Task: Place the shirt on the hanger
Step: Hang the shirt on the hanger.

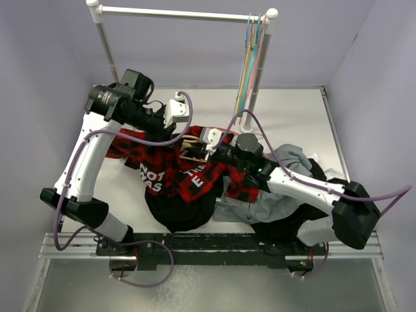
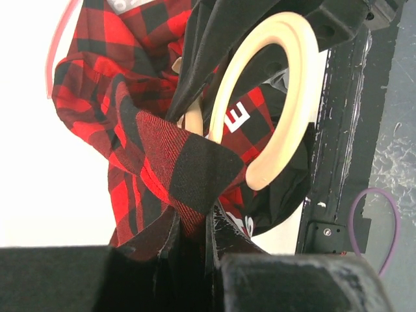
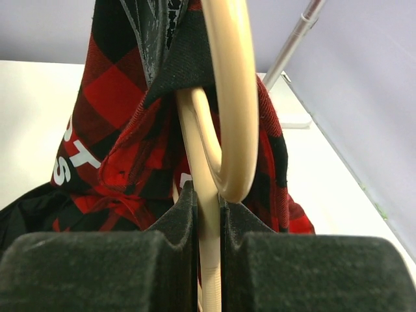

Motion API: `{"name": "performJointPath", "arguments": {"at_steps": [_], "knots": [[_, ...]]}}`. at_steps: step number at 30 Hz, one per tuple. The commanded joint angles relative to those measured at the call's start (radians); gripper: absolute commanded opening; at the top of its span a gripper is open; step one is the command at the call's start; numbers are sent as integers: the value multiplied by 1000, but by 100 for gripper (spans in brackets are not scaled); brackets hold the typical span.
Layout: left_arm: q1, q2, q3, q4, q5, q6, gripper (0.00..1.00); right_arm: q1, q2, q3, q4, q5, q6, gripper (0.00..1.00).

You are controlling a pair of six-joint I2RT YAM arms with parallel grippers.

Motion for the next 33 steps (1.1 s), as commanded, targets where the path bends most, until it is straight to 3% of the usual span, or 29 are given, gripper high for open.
{"name": "performJointPath", "arguments": {"at_steps": [1, 2, 5, 6, 7, 12, 16, 19, 23, 26, 33], "knots": [[-41, -37, 68, -16, 114, 11, 0, -15, -112, 90, 28, 165, 81, 23], [-40, -37, 102, -15, 116, 9, 0, -15, -143, 91, -21, 181, 82, 43], [-40, -39, 179, -15, 132, -4, 0, -24, -256, 73, -128, 212, 93, 72], [-40, -41, 191, -15, 136, -9, 0, -33, -295, 61, -150, 217, 105, 92], [-40, -46, 197, -15, 140, -9, 0, -43, -334, 49, -172, 221, 119, 99], [-40, -61, 268, -15, 157, -47, 0, -106, -555, -42, -293, 265, 190, 100], [-40, -53, 405, -13, 144, -92, 0, -108, -795, -224, -290, 272, 277, 100], [-40, -16, 528, -12, 158, -163, 0, -108, -856, -317, -303, 244, 359, 100], [-40, -21, 566, 18, 201, -207, 0, -106, -837, -444, -130, 203, 481, 96], [-40, -32, 549, 22, 219, -207, 0, -107, -812, -510, 54, 280, 499, 89], [-41, -36, 528, 10, 218, -196, 0, -108, -535, -458, 344, 234, 535, 82]]}}
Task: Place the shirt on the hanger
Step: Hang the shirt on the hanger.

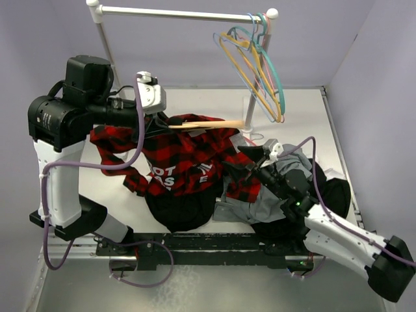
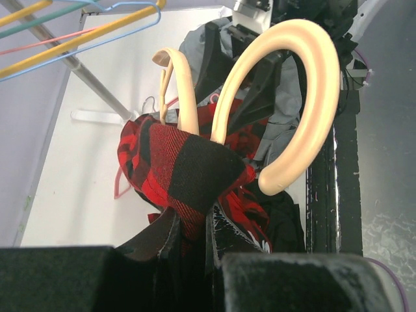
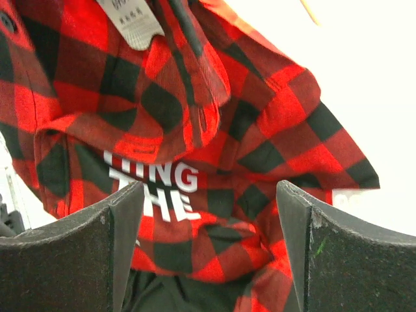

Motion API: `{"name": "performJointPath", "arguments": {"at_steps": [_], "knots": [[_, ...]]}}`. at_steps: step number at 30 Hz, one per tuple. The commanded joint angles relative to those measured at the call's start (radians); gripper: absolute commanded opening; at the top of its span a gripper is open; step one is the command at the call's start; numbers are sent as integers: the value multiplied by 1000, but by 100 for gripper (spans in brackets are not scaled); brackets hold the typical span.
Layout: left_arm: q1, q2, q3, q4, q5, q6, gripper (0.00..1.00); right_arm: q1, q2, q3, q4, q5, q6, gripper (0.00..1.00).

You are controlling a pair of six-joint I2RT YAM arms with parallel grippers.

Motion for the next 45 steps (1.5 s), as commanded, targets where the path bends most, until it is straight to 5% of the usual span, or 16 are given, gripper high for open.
{"name": "performJointPath", "arguments": {"at_steps": [1, 9, 14, 18, 23, 33, 45], "knots": [[-2, -9, -5, 42, 39, -7, 0, 1, 154, 68, 352, -37, 78, 82], [-1, -9, -21, 34, 40, -4, 0, 0, 327, 100, 528, -56, 105, 68], [-1, -9, -22, 34, 40, -8, 0, 1, 402, 112, 609, -80, 126, 38], [-1, -13, -16, 44, 47, -18, 0, 1, 453, 110, 674, -88, 156, 0], [-1, -63, -33, 97, 58, -27, 0, 0, 479, 56, 761, -12, 171, 0], [-1, -93, -3, 22, 26, 56, 0, -12, 372, 1, 633, 279, 85, 0], [-6, -141, -69, 21, -67, 110, 0, -136, 286, 58, 457, 318, -32, 0]]}}
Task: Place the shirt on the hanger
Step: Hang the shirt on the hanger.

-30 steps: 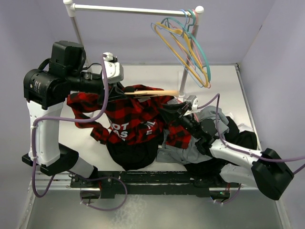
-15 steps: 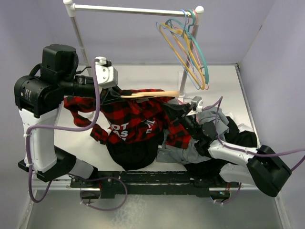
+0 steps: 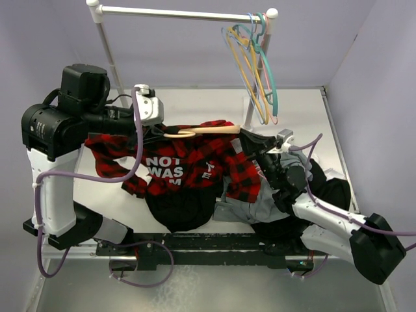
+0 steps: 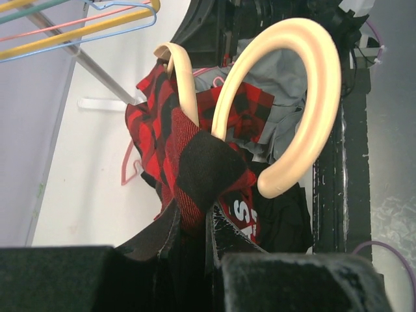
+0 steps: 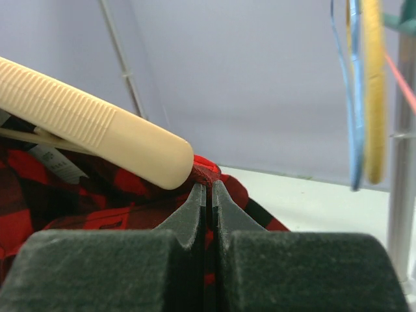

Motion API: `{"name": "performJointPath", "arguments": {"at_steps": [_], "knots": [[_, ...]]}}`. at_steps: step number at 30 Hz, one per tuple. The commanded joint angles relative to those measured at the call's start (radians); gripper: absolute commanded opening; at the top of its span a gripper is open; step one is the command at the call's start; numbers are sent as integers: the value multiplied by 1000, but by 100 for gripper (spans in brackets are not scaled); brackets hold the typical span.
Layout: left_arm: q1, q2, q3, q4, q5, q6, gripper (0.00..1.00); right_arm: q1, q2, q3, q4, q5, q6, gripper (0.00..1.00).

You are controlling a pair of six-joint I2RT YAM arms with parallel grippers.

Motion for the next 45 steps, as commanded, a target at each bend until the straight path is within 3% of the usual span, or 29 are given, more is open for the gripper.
{"name": "performJointPath", "arguments": {"at_steps": [1, 11, 17, 26, 33, 39, 45], "knots": [[-4, -72, 3, 44, -30, 48, 0, -79, -25, 33, -107, 116, -87, 0], [-13, -87, -120, 46, -124, 106, 0, -124, -46, 121, -236, 101, -176, 0], [-13, -62, -115, 103, -184, 75, 0, -124, -51, 186, -395, 33, -180, 0], [-13, -21, -42, 133, -135, 25, 0, -124, 9, 164, -380, 36, -177, 0], [-12, -94, -289, 250, -328, 121, 0, -124, -68, 265, -554, 27, -179, 0], [-13, -103, -419, 379, -421, 90, 0, -123, -110, 429, -869, -132, -28, 0], [-13, -68, -449, 468, -378, 3, 0, -76, -97, 487, -842, -335, 108, 0]]}}
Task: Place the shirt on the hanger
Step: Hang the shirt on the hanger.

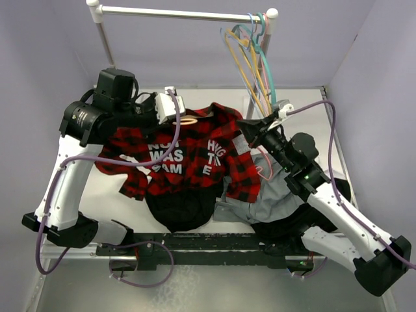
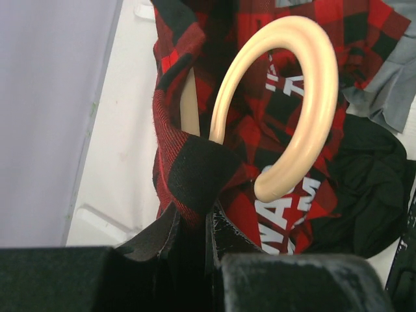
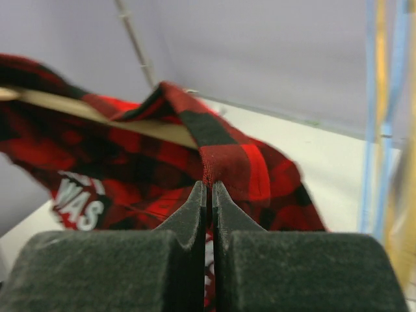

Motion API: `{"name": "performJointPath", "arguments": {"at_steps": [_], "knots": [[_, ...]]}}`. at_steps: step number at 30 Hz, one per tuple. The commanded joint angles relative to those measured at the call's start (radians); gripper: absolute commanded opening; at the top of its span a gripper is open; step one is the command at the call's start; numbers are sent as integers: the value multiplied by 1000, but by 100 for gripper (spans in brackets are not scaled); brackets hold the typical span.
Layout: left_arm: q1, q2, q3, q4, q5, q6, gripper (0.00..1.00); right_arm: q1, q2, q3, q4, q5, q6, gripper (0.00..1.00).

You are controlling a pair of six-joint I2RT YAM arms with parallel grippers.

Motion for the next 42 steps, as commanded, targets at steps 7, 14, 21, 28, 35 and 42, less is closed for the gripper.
{"name": "performJointPath", "arguments": {"at_steps": [7, 14, 21, 28, 35, 42], "knots": [[4, 28, -11, 227, 180, -178, 0, 195, 81, 81, -11, -226, 57, 0], [4, 22, -24, 268, 234, -197, 0, 206, -68, -56, -15, -323, 37, 0], [4, 17, -54, 244, 364, -139, 0, 219, -323, -53, -221, -266, -296, 100], [4, 16, -60, 115, 454, 50, 0, 218, -365, 80, -639, -64, -933, 100], [4, -18, -111, 65, 483, 169, 0, -66, -32, 367, -903, -317, -1149, 97], [4, -13, -129, 48, 482, 236, 0, -112, 219, 529, -1100, -519, -1167, 90]]}}
